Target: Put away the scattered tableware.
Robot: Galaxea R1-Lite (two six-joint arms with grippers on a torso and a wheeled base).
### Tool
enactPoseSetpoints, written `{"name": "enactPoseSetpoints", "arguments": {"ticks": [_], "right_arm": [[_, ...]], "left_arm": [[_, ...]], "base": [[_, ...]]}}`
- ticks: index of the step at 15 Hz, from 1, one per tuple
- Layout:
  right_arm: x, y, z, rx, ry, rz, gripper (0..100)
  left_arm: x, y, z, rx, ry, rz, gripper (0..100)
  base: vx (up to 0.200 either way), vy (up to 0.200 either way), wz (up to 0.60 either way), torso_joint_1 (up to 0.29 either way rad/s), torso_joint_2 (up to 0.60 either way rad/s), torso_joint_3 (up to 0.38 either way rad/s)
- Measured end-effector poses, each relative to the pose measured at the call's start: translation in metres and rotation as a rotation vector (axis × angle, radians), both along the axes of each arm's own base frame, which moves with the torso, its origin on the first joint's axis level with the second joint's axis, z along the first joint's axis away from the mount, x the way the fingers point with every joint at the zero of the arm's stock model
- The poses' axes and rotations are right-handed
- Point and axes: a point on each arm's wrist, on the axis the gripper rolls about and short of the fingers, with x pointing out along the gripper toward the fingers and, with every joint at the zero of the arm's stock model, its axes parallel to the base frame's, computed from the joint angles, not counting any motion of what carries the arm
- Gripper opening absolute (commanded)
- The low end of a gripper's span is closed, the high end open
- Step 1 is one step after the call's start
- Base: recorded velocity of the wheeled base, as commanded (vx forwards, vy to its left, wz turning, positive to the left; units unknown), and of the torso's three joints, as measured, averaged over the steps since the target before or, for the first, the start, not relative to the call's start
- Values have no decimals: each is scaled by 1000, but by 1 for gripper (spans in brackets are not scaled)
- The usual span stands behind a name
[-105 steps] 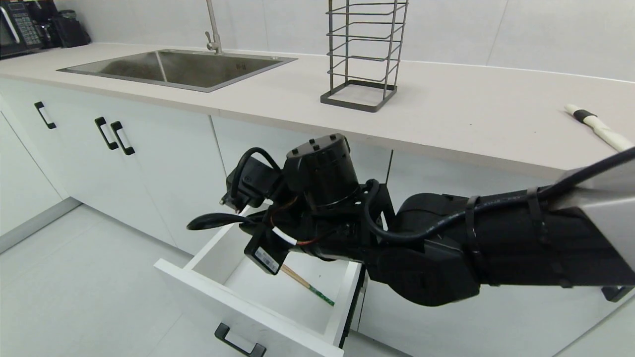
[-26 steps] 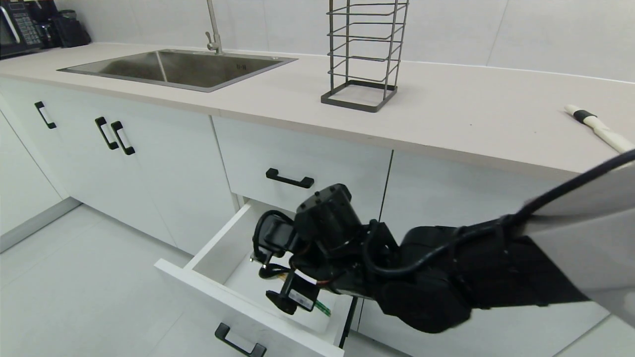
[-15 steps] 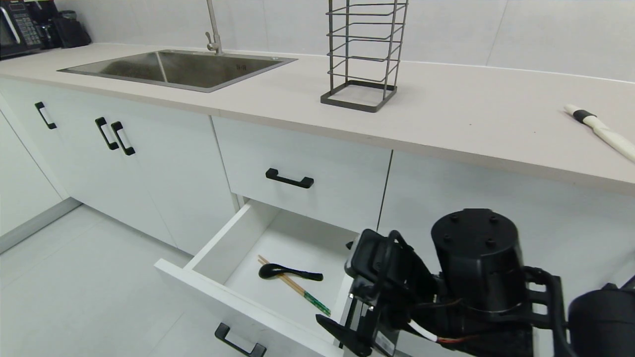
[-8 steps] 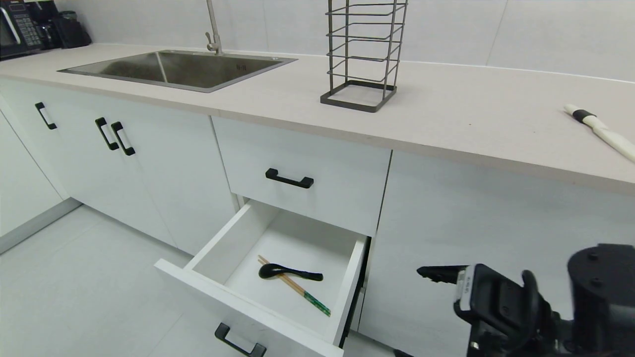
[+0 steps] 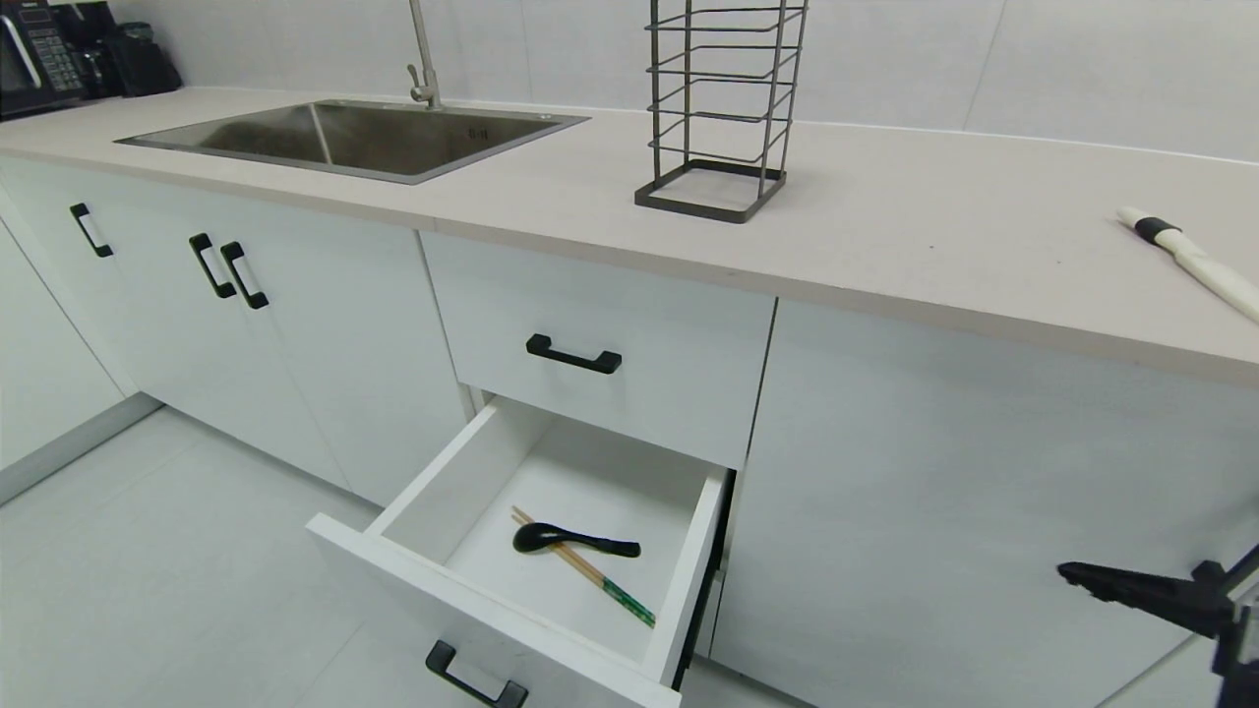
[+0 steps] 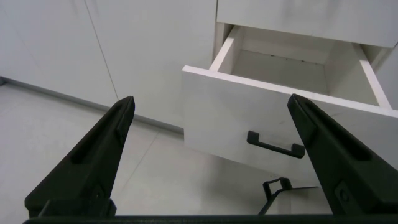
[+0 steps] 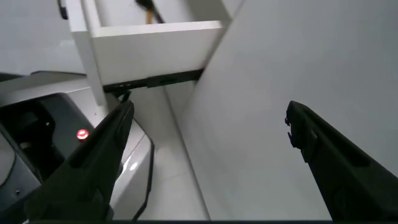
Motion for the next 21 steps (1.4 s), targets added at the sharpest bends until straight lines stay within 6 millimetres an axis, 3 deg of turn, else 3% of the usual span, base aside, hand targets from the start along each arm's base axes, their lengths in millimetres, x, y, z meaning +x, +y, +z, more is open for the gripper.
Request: {"name": "enactPoseSetpoints", "arguments": {"ticks": [3,9,14,18,21], "right_arm": [[-23,-27,-8,88,-67,-135,100],[-52,-52,-5,195,-276,-366,100],[-72,-53,0,123,-489,-494,100],[-87,-50,-18,144,-572,-507,100],[-88,-50,-36,215,-424,-532,100]], "left_arm": [[0,0,0,0,0,0,100],[0,0,0,0,0,0,100],[0,0,0,0,0,0,100],[0,0,0,0,0,0,100],[0,0,0,2,-1,-1,100]], "base": [[0,0,0,0,0,0],[0,0,0,0,0,0],[0,0,0,0,0,0],[0,0,0,0,0,0],[0,0,0,0,0,0]]}}
